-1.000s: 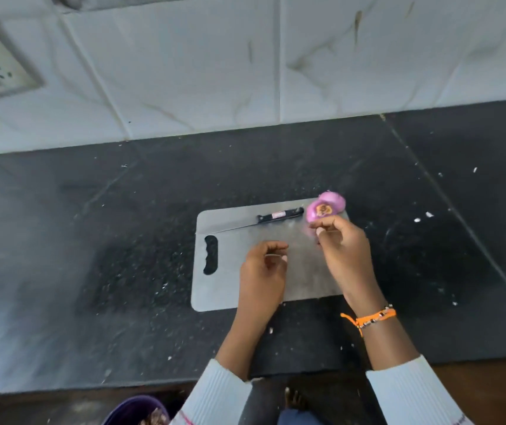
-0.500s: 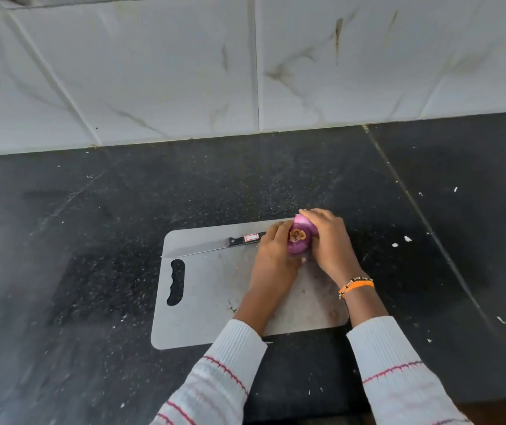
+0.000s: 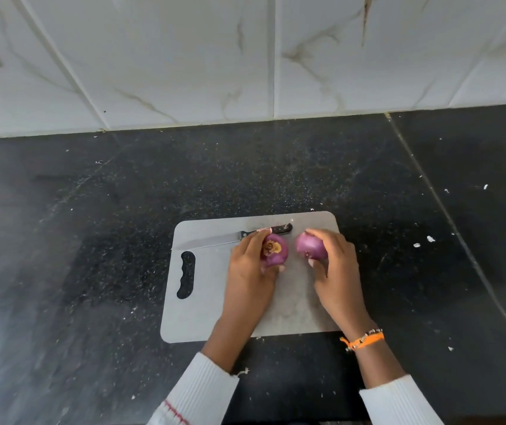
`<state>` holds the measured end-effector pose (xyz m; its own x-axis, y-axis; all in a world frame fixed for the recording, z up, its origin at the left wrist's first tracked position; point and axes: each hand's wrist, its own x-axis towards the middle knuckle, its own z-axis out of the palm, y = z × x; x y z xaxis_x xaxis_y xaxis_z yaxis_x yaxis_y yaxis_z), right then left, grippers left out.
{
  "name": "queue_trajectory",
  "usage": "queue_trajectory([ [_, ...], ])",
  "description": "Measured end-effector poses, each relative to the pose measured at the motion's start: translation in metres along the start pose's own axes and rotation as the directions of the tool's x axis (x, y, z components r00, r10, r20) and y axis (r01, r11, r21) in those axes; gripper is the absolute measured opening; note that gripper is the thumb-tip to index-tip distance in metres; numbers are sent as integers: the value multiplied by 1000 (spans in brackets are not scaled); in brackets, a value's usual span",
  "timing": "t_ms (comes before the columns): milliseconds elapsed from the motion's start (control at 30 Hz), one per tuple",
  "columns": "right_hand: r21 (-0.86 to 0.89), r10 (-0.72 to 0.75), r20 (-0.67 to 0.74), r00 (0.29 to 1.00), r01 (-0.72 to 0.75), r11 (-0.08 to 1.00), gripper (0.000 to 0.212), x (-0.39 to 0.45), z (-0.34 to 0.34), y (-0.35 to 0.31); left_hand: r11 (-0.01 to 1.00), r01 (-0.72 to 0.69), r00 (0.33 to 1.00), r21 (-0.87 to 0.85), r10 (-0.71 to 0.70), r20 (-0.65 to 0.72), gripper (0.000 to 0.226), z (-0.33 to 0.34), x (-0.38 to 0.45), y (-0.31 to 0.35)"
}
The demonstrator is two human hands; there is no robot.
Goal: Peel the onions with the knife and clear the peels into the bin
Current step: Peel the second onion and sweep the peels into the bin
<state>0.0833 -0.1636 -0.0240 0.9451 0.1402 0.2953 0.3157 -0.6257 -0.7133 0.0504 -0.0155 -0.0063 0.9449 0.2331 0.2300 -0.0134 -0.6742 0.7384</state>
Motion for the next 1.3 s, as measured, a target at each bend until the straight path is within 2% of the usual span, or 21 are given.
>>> queue_trajectory([
  [133, 60, -72, 163, 984, 63, 996, 61, -14, 8, -14, 997, 66, 998, 30, -67, 18, 63, -21, -21, -17],
  [267, 39, -67, 244, 967, 60, 997, 58, -17, 17, -19, 991, 136, 990, 6, -137, 26, 63, -28, -32, -24],
  [433, 19, -59, 405, 913, 56, 998, 54, -10, 9, -25, 996, 92, 994, 0, -92, 65, 62, -29, -36, -25],
  [467, 12, -47, 388, 921, 46, 999, 51, -7, 6, -27, 997, 82, 994, 4, -82, 68, 63, -29, -36, -27],
  [600, -41, -85, 178, 980, 94, 995, 37, 21, 12, -37, 997, 71, 995, -5, -70, 70, 64, -27, -36, -29],
  [867, -319, -36, 342, 939, 152, 935, 37, 62, 48, -42, 996, 76, 989, -36, -70, 130, 69, -28, -35, -29],
  [1000, -412, -29, 339, 940, 176, 894, 30, 65, 50, -49, 995, 84, 986, -44, -77, 151, 71, -28, -35, -30],
  [1167, -345, 32, 104, 994, 6, 938, 13, 43, 23, -46, 996, 72, 989, -60, -63, 135, 71, -26, -36, -31],
  [1300, -285, 163, -38, 986, -167, 944, 3, 3, -1, -40, 997, 51, 989, -51, -43, 138, 70, -24, -37, -33],
])
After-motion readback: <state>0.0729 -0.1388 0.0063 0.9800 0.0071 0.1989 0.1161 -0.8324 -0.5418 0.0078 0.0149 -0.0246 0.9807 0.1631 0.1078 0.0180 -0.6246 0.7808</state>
